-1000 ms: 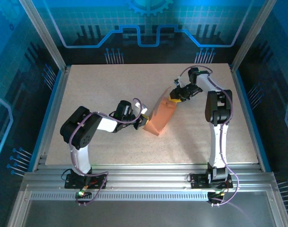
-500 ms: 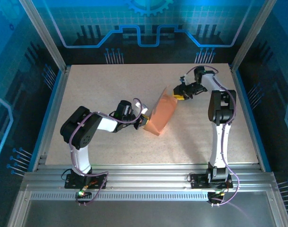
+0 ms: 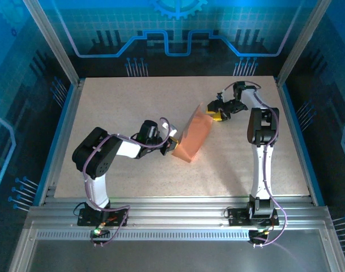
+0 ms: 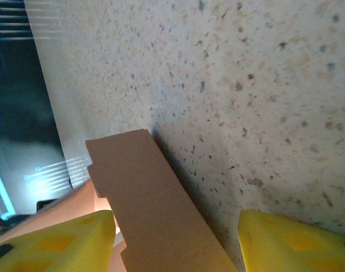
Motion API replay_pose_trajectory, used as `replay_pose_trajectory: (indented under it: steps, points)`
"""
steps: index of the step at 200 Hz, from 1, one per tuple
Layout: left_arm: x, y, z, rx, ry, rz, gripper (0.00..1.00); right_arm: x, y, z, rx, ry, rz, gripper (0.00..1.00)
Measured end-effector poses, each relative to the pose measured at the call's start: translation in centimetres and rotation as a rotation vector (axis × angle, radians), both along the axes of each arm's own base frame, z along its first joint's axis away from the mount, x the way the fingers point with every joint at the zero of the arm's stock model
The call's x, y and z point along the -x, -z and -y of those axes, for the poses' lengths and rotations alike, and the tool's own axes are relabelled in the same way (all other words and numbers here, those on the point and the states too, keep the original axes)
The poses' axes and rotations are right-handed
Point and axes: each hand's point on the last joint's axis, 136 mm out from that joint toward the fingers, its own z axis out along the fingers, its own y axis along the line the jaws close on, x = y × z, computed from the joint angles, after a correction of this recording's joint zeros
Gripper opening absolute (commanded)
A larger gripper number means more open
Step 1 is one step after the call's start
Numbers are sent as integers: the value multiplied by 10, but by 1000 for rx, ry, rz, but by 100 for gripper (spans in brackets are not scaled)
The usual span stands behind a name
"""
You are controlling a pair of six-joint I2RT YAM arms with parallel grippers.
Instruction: Fold the paper box
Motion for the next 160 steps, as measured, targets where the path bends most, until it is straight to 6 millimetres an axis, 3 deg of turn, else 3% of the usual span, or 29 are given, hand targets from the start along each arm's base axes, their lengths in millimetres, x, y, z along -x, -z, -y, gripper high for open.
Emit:
replay_pose_trajectory:
  steps: [71, 160]
  points:
    - [0, 0, 0, 0, 2, -4, 0, 21, -5, -12, -108, -68, 16, 62]
    - [2, 0, 1, 1, 9, -12, 0, 22, -29, -19, -225, -65, 54, 58]
